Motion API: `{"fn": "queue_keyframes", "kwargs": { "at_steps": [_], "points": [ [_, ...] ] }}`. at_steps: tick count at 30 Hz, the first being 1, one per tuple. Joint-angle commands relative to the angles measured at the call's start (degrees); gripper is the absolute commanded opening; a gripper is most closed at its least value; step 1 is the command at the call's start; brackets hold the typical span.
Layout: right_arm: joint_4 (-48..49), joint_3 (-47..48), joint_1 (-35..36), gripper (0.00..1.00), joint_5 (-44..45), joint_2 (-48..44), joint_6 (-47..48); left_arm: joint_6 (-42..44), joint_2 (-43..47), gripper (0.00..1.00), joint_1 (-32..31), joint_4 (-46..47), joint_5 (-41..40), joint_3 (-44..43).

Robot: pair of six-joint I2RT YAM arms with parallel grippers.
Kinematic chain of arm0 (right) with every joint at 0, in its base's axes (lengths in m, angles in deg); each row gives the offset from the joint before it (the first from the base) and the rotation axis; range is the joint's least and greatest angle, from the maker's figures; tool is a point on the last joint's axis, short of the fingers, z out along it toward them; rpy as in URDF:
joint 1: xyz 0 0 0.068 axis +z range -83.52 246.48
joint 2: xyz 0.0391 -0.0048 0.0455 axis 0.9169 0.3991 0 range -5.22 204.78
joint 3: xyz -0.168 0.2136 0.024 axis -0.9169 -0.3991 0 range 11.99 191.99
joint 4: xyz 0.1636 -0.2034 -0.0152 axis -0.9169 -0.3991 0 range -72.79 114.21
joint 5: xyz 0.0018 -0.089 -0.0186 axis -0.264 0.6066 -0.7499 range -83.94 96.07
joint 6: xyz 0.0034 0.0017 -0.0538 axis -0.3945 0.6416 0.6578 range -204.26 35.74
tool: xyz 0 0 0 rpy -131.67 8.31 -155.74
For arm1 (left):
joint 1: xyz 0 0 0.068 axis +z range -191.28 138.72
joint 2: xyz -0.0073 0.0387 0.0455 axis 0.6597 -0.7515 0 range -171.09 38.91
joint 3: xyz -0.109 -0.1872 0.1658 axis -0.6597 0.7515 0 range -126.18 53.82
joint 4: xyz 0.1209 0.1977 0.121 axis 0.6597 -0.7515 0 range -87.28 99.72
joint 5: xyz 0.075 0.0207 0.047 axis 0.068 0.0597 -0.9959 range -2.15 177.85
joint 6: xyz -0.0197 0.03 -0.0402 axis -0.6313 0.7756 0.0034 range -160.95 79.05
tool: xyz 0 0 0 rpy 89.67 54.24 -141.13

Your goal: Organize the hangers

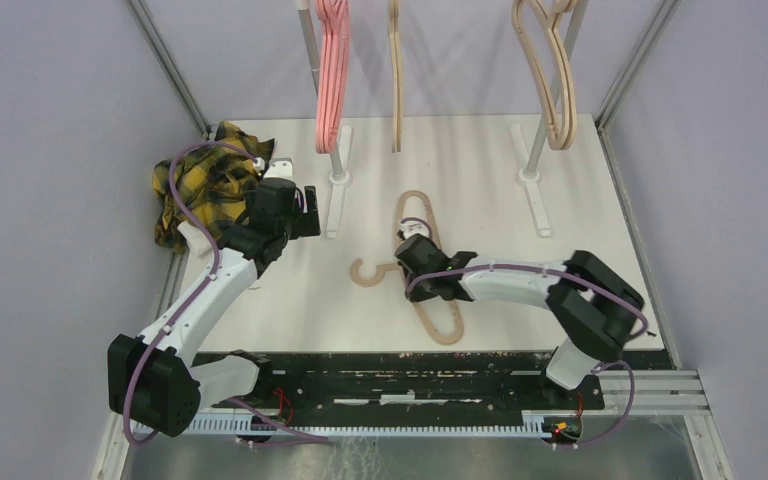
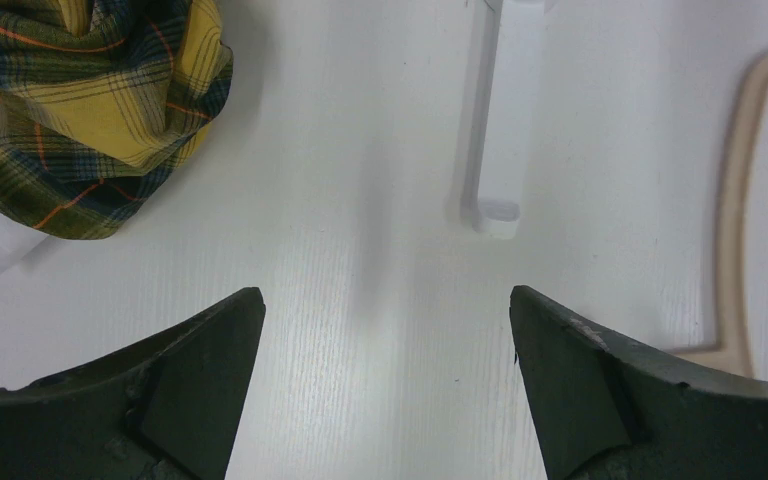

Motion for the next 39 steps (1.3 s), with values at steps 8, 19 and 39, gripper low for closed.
{"fn": "queue_keyframes", "kwargs": {
  "at_steps": [8, 19, 39],
  "points": [
    [-12.5, -2.5, -13.9, 0.01, -19.1, -28.9, 2.7, 0.9, 0.9, 0.99, 0.2, 1.6, 0.4, -0.7],
    [-21.6, 4.6, -17.0, 0.02, -24.3, -34.4, 4.0, 0.8, 2.2, 0.99, 0.2, 1.6, 0.5, -0.3],
    [-38.8, 26.9, -22.3, 0.02, -29.0, -38.8, 5.1, 0.5, 3.3, 0.99, 0.2, 2.1, 0.8, -0.5]
  ]
}}
